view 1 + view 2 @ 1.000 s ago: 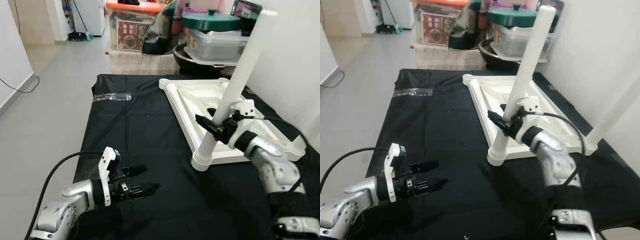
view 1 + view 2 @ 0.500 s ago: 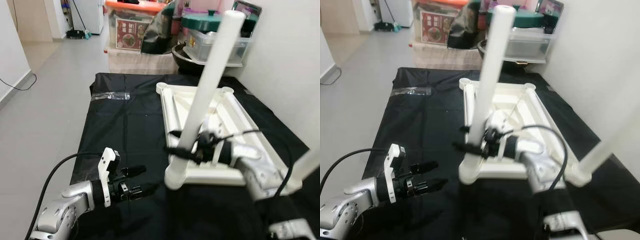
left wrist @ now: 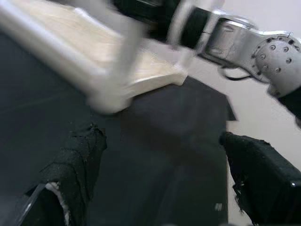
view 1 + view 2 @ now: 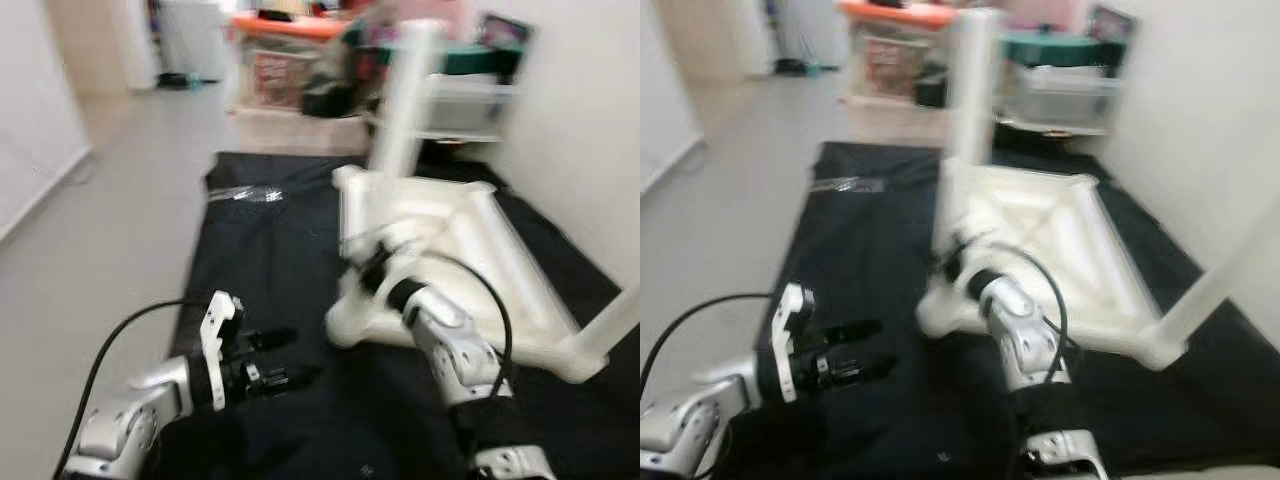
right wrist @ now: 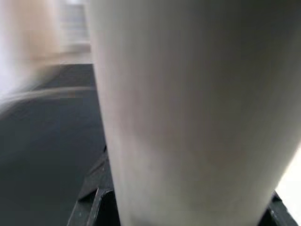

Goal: Building children table

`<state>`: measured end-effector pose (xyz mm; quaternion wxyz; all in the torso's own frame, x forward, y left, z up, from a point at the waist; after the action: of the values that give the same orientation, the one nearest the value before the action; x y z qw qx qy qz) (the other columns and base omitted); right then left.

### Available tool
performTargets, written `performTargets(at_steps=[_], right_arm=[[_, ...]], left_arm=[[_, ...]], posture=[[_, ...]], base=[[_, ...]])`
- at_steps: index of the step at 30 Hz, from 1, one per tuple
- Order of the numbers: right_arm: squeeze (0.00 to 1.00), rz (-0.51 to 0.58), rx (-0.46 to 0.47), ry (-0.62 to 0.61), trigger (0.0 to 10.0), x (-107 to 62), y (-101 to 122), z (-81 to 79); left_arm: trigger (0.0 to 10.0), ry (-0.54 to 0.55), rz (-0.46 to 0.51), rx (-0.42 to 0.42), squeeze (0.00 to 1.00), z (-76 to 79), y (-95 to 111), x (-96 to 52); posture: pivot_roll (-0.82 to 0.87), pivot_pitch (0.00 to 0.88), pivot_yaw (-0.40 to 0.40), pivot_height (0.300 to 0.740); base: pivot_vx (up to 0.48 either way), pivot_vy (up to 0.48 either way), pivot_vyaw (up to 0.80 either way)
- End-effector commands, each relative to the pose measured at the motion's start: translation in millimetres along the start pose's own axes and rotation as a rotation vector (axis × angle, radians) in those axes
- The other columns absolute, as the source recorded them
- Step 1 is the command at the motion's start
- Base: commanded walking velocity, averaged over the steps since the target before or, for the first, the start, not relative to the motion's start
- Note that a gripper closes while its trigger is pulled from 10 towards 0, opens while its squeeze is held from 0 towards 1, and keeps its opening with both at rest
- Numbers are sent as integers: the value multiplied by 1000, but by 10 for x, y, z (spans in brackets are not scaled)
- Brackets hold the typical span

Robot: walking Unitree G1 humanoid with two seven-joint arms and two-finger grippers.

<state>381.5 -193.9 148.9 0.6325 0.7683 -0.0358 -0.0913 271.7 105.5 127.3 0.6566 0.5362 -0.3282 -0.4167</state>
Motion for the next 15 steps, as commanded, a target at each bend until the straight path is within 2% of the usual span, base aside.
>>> performTargets(at_steps=[1,2,3,4,5,6,7,8,9,10,11,12,13,14,15], right_arm=[[0,-123,13,-169,0,-86,-321,326],[0,-123,13,-169,0,-86,-321,326],[0,-110,6,-86,4314,-157,-290,145],[0,-110,6,-86,4314,-157,-290,145],[0,-94,-12,21,10000,-197,-237,-63],[0,-27,38,265,10000,-309,-88,-484],[0,-9,54,310,10000,-337,-53,-565],[0,-9,54,310,10000,-337,-53,-565],[1000,-1,78,368,10000,-354,-21,-634],[1000,-2,92,447,10000,-375,26,-737],[1000,-2,92,447,10000,-375,26,-737],[125,-1,109,525,10000,-402,78,-818],[0,9,112,636,10000,-446,160,-893],[0,9,112,636,10000,-446,160,-893],[0,25,90,740,10000,-493,230,-940]], left_arm=[[10000,-19,2,-7,0,15,9,26],[10000,-19,2,-7,0,15,9,26],[10000,-21,-1,-7,0,15,8,22],[10000,-21,-1,-7,0,15,8,22],[10000,-22,-3,-7,0,13,7,19],[10000,-23,-4,-8,0,11,6,15],[10000,-23,-4,-9,0,11,6,15],[10000,-23,-4,-9,0,11,6,15],[10000,-25,-4,-9,0,12,5,21],[10000,-24,-5,-8,0,12,3,29],[10000,-24,-5,-8,0,12,3,29],[10000,-22,-4,-7,0,10,3,32],[10000,-21,-3,-7,0,6,1,33],[10000,-21,-3,-7,0,6,1,33],[10000,-21,-1,-8,0,3,2,37]], posture=[[58,0,-101,740],[58,0,-101,740],[54,0,-97,740],[54,0,-97,740],[50,0,-95,740],[50,0,-95,740],[50,0,-95,740],[50,0,-95,740],[52,0,-99,740],[53,0,-100,740],[53,0,-100,740],[53,0,-100,740],[53,0,-104,740],[53,0,-104,740],[53,0,-103,740]], base=[[0,0,0],[0,0,0],[0,0,0],[0,0,0],[0,0,0],[0,0,0],[0,0,0],[0,0,0],[0,0,0],[0,0,0],[0,0,0],[0,0,0],[0,0,0],[0,0,0],[0,0,0]])
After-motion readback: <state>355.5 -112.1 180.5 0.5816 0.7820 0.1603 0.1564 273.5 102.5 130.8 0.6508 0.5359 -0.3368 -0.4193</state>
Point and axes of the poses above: a point about 5 cm out from each wrist's last joint towards the gripper, its own x axis pointing out of the wrist towards the gripper, its own y axis along the axis of the wrist's last joint, z = x × y, the point moved 4 cm from there along x, pointing out of the wrist towards the gripper, and after that the axes turned 6 degrees about x, right-handed, at the moved point
